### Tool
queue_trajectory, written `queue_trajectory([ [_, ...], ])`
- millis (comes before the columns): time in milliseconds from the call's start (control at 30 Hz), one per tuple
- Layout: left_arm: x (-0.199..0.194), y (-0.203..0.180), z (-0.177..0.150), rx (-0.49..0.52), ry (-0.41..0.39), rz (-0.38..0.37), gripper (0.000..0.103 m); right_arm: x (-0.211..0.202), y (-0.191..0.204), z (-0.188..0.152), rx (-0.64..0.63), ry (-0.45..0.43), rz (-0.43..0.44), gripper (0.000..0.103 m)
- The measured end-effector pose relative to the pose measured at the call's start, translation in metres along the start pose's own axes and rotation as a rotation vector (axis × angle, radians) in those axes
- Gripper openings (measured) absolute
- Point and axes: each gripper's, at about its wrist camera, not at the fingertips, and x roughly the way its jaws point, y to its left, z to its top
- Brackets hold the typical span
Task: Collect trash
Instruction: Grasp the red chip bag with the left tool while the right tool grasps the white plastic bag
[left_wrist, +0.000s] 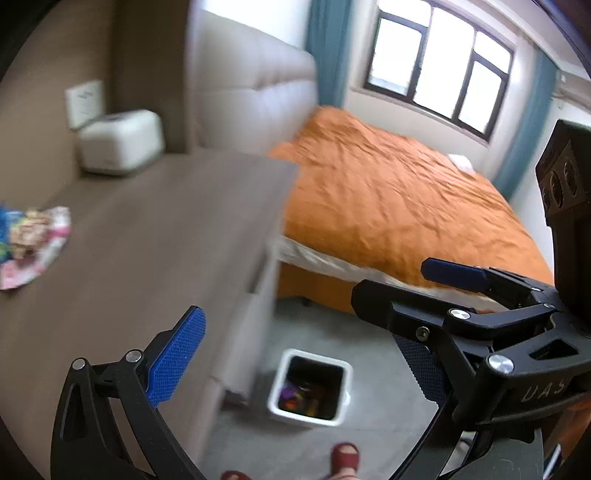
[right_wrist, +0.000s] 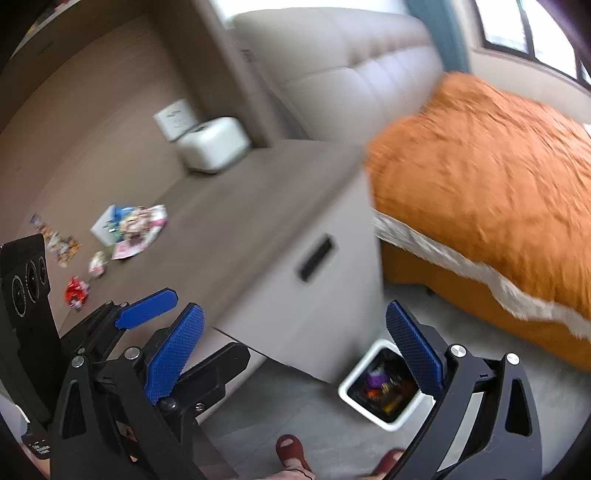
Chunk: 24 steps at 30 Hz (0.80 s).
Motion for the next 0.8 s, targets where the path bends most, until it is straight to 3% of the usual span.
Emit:
queue_trajectory([
  [167,-0.038,0.054,0.004,-0.065,-0.059,0.105,0.098,0.016,0.061,0.019,-0.116,-0.016,0.068,0.098],
  [400,-0.092,0.152,-0.008,-0.161,-0.135,0.326,0.098,0.058,0.153,0.038,-0.241,0.010,0.195,0.098],
  [467,-0.102,0.176,-0.013,-0.184,-0.140,0.372,0.098,0.076,0.184,0.040,-0.278,0.029,0.247,0.098],
  [600,-0.122,0.236,-0.029,-0.227,-0.141,0.536,0.098,0.110,0.249,0.042,-0.366,0.053,0.311,0.098],
  [800,-0.136,0.323,-0.056,-0.287,-0.084,0.748,0.098,0.167,0.338,0.041,-0.471,0.098,0.371,0.098],
])
